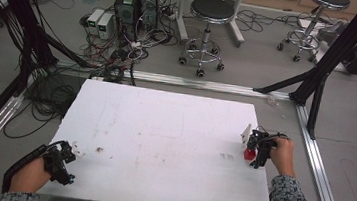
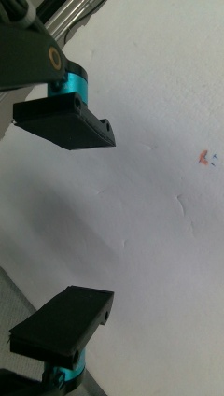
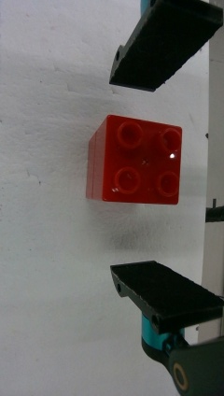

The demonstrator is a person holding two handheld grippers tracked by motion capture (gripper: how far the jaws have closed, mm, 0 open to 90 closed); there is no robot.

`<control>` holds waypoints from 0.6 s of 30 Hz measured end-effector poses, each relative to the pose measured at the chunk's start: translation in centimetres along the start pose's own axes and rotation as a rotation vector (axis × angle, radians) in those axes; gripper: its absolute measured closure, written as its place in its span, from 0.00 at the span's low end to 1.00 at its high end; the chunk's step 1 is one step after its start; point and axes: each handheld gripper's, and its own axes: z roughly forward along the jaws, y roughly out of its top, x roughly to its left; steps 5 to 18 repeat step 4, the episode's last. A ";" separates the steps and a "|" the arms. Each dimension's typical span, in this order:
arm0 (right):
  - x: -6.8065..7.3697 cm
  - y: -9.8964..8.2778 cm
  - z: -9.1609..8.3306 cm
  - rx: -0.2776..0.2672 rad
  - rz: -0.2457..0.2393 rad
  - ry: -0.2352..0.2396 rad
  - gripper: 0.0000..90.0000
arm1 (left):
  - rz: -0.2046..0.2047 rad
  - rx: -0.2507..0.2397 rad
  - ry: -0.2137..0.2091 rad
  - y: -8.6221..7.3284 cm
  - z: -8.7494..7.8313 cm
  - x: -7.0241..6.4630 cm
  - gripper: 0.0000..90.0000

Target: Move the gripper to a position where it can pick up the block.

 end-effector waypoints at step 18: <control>0.0 0.1 0.0 -0.002 -0.003 -0.002 0.09 | 0.004 -0.001 0.000 0.0 0.0 0.0 0.24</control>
